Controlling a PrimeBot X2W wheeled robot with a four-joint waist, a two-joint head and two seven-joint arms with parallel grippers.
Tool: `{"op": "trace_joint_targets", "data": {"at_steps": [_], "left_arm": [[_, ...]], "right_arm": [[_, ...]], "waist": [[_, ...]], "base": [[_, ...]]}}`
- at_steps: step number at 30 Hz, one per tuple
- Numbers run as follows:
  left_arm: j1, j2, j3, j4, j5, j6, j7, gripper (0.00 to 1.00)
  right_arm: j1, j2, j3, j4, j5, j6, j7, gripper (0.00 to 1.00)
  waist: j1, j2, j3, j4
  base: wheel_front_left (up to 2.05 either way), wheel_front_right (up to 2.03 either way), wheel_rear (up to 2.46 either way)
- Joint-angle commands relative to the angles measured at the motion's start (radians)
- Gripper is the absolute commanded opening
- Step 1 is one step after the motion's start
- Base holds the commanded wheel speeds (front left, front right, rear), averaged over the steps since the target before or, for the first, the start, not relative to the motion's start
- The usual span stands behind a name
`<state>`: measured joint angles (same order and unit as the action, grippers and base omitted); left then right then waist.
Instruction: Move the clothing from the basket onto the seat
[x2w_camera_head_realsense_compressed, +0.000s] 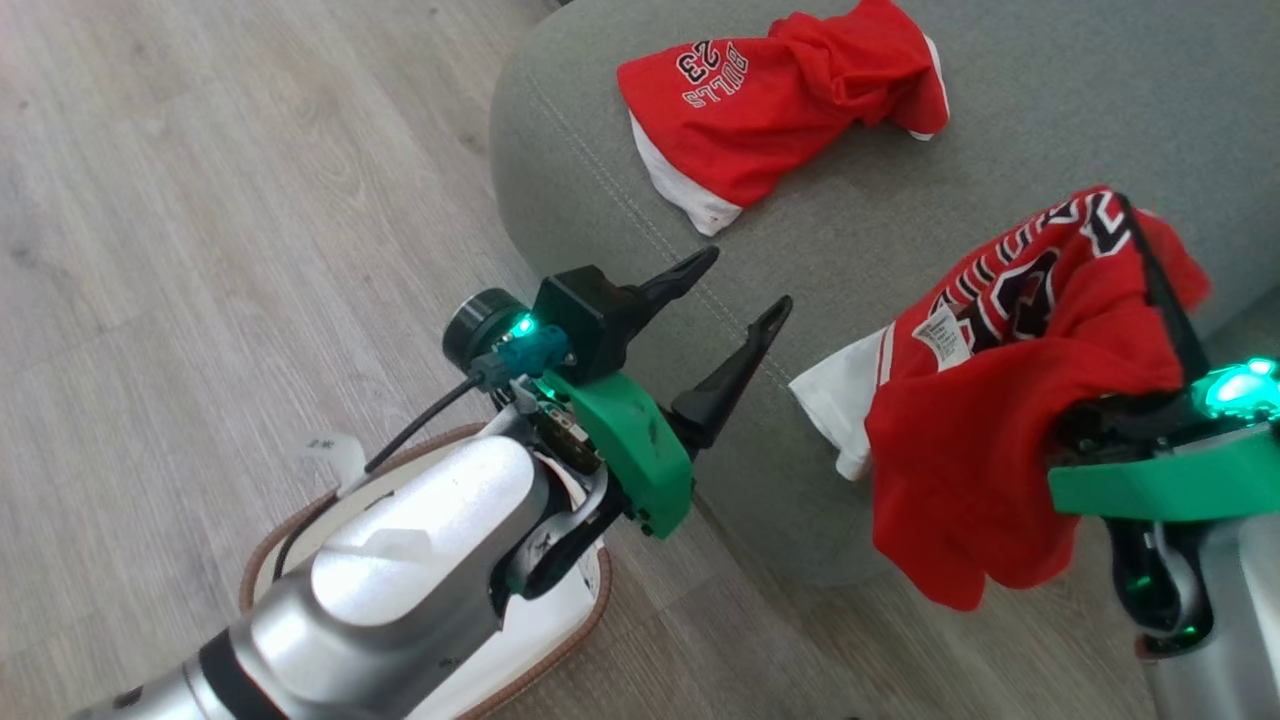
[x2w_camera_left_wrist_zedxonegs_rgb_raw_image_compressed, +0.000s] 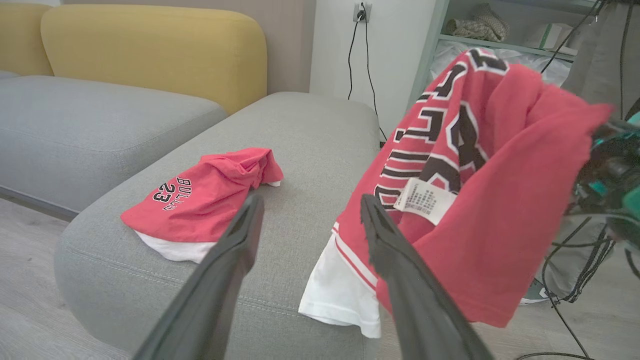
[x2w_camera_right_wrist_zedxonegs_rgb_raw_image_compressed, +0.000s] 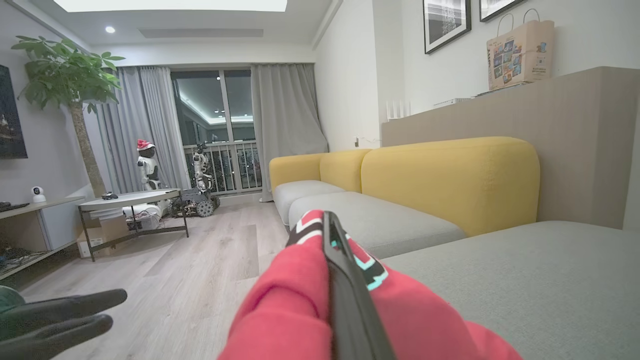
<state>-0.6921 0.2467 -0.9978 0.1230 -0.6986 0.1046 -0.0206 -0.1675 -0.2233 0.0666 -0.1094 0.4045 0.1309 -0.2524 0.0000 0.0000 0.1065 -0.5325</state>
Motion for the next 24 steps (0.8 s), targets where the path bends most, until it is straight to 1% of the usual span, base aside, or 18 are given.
{"op": "trace_joint_targets", "data": {"at_steps": [1,5,9,12,18,24], "left_arm": [[-0.057,0.012,0.034,-0.018,0.006,-0.007,-0.011,1.00],[-0.063,0.008,0.032,-0.004,0.004,-0.015,-0.015,1.00],[-0.067,0.011,0.032,0.002,0.002,-0.016,-0.017,1.00],[-0.070,0.015,0.034,0.001,0.003,-0.011,-0.014,1.00],[-0.079,0.033,0.032,-0.018,0.009,0.002,0.007,1.00],[-0.110,0.042,0.022,-0.042,0.022,0.003,0.039,1.00]], "right_arm": [[-0.013,-0.008,0.004,-0.051,-0.007,0.000,-0.009,0.00],[-0.026,-0.018,0.004,-0.069,-0.009,0.000,-0.009,0.00],[-0.079,-0.056,0.015,-0.076,-0.014,0.000,-0.009,0.00],[-0.146,-0.096,0.022,-0.056,-0.011,0.000,-0.008,0.00],[-0.339,-0.197,0.032,0.037,0.041,0.000,0.011,0.00],[-0.519,-0.300,-0.003,0.198,0.117,0.000,0.014,0.00]], "waist": [[0.0000,0.0000,0.008,-0.003],[0.0000,0.0000,0.017,-0.003],[0.0000,0.0000,0.028,-0.002],[0.0000,0.0000,0.043,-0.001],[0.0000,0.0000,0.094,0.006],[0.0000,0.0000,0.171,0.049]], "base": [[0.00,0.00,0.00],[0.00,0.00,0.00],[0.00,0.00,0.00],[0.00,0.00,0.00],[0.00,0.00,0.00],[0.00,0.00,0.00]]}}
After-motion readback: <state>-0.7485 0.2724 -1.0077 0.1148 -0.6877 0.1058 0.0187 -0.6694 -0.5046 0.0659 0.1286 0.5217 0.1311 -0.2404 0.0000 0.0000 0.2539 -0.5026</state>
